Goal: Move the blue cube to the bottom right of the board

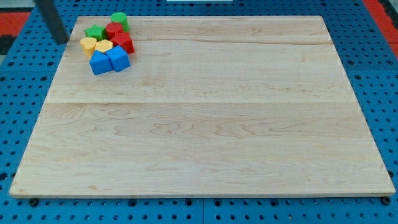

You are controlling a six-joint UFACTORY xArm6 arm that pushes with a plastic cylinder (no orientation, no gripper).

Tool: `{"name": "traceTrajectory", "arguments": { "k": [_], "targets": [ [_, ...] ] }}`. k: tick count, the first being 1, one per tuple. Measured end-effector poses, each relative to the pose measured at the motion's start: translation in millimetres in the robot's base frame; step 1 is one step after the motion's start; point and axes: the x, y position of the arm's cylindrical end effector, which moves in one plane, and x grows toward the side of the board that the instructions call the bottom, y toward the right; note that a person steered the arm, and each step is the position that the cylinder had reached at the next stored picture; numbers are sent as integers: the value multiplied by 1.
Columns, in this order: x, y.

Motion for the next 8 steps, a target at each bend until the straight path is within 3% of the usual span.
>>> {"name": "traceTrajectory", "arguments": {
  "k": [1,4,6,7,8],
  "targets": [
    [-17,50],
    [42,131],
    [114,145],
    [125,159],
    [122,106]
  ]
}}
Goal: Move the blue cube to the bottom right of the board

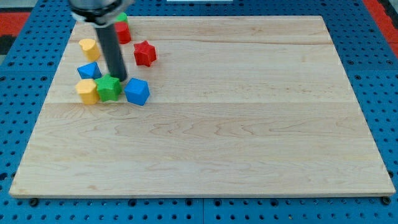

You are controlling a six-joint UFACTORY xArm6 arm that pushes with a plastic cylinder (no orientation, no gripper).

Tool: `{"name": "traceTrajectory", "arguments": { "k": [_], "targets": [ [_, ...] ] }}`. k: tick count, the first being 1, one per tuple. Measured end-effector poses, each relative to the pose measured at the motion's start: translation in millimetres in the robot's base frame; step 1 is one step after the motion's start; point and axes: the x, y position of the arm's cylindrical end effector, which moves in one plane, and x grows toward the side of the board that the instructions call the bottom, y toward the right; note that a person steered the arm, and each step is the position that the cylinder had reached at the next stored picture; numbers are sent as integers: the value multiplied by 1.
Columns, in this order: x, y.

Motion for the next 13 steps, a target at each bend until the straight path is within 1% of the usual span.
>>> {"name": "traceTrajectory", "arguments": {
  "k": [1,5,6,7,8,9,11,12,13],
  "targets": [
    [-30,-7],
    [-26,-76],
    [-24,-76],
    [-2,-86],
    [12,-82],
    [12,-33],
    [16,26],
    [28,52],
    [68,66]
  ]
}}
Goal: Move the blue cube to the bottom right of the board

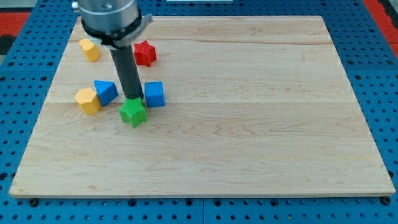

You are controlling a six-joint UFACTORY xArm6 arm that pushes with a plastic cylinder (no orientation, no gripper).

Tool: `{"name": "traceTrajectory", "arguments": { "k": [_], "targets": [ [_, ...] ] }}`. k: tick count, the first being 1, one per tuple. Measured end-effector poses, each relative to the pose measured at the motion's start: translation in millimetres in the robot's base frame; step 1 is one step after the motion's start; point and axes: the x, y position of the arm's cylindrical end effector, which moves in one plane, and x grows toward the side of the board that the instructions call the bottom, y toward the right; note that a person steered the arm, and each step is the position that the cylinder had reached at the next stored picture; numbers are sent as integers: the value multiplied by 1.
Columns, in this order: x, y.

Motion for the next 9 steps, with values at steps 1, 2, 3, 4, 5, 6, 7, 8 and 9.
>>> {"name": "traceTrajectory", "arguments": {
  "k": [1,2,3,4,5,6,7,8,9],
  "targets": [
    [-17,9],
    [-31,0],
    [-38,58],
    [-23,122],
    [11,196],
    [71,212],
    [77,241],
    [82,190],
    [94,202]
  ]
}}
